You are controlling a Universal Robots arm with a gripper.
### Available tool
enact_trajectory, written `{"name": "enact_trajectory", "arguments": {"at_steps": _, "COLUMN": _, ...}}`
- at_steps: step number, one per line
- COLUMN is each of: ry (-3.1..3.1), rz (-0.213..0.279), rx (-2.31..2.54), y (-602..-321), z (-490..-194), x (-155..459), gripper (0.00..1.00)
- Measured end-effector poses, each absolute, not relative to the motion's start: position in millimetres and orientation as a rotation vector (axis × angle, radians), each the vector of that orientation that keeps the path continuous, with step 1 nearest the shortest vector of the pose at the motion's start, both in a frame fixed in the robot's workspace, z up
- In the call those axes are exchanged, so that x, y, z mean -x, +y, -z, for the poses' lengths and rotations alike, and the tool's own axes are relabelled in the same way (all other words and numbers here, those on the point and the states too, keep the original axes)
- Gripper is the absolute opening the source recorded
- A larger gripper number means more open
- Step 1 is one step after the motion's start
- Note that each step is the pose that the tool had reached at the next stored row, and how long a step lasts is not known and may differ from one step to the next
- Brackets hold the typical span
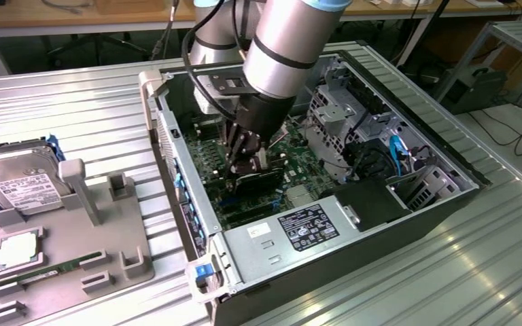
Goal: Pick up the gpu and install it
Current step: 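Press down on the gpu until it lock into place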
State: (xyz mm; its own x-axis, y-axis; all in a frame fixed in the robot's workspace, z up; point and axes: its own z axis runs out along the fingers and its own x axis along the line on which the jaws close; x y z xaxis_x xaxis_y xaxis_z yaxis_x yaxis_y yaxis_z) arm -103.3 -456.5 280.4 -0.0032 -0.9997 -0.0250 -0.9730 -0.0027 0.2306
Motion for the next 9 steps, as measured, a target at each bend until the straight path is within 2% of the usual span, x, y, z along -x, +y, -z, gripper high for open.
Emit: {"name": "enact_trajectory", "arguments": {"at_steps": 9, "ry": -2.014, "rz": 0.427, "rx": -2.009, "y": -456.5, "z": -280.4, "x": 98.5, "gripper": 0.11}}
